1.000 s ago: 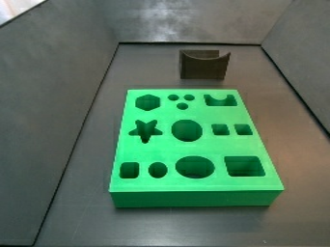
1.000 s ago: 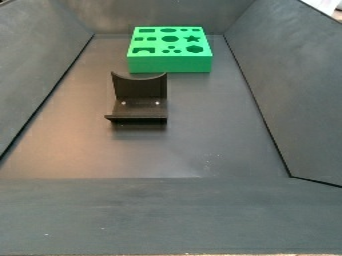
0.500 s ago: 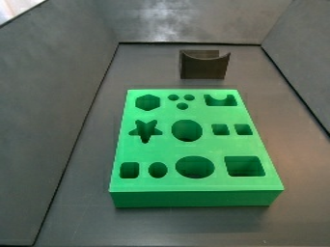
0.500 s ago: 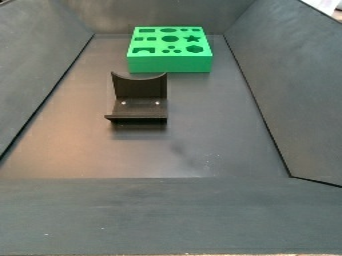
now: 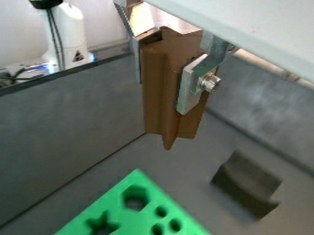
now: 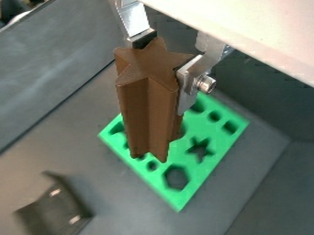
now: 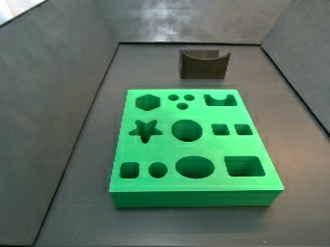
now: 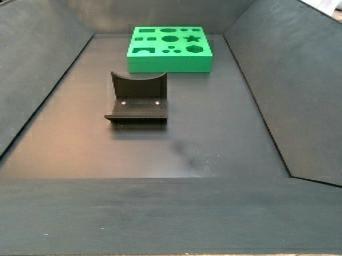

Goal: Pick up the star object. Move up. Place the star object on the fixture. Regrasp the star object. Move to above the board. Insert the star object.
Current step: Move to above the board, then insert the star object.

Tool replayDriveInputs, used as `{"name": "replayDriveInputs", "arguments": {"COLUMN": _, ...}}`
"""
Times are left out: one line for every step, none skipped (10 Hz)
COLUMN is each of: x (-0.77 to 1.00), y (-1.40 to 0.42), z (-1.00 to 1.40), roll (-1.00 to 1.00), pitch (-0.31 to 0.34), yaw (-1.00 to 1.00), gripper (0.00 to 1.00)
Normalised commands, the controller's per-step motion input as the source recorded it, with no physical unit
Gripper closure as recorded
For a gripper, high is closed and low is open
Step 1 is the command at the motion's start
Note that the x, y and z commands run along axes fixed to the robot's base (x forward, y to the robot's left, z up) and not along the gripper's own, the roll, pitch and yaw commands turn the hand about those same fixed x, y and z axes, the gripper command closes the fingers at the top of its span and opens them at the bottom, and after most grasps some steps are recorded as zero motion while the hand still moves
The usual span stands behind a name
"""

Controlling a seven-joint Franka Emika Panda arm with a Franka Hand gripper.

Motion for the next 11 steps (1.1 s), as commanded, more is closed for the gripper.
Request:
{"name": "replayDriveInputs", "arguments": {"x": -0.08, "y": -0.03, "z": -0.01, "roll": -0.71, "pitch": -0.01, "yaw": -0.08, "gripper": 1.0}}
{"name": "replayDriveInputs", "arguments": {"x": -0.07, "y": 0.0, "z": 0.0, "roll": -0.44, "pitch": -0.017, "yaw": -0.04, "gripper": 1.0}}
{"name": "replayDriveInputs", "arguments": {"x": -0.05, "y": 0.0, "z": 0.0, "roll": -0.29, "pitch": -0.021, "yaw": -0.03, "gripper": 1.0}}
{"name": "replayDriveInputs", "arguments": {"x": 0.0, "y": -0.04, "z": -0.03, "roll": 0.0, "pitch": 0.0, "yaw": 0.0, "gripper": 1.0}}
{"name": "replayDriveInputs", "arguments": {"x": -0.19, "y": -0.01, "z": -0.14, "roll": 0.0, "pitch": -0.066, "yaw": 0.0, "gripper": 1.0}}
{"name": "replayDriveInputs", "arguments": {"x": -0.27, "y": -0.17, "z": -0.35, "roll": -0.02, "pitch": -0.074, "yaw": -0.26, "gripper": 1.0}}
{"name": "replayDriveInputs", "arguments": {"x": -0.18, "y": -0.34, "z": -0.42, "roll": 0.0, "pitch": -0.044, "yaw": -0.49, "gripper": 1.0}}
{"name": "replayDriveInputs", "arguments": {"x": -0.14, "y": -0.4, "z": -0.46, "roll": 0.0, "pitch": -0.04, "yaw": -0.64, "gripper": 1.0}}
{"name": "replayDriveInputs", "arguments": {"x": 0.0, "y": -0.43, "z": -0.43, "roll": -0.02, "pitch": -0.029, "yaw": -0.67, "gripper": 1.0}}
{"name": "replayDriveInputs", "arguments": {"x": 0.0, "y": -0.42, "z": -0.32, "roll": -0.06, "pitch": -0.107, "yaw": -0.63, "gripper": 1.0}}
{"name": "replayDriveInputs", "arguments": {"x": 0.21, "y": -0.35, "z": -0.4, "roll": -0.09, "pitch": -0.067, "yaw": -0.51, "gripper": 1.0}}
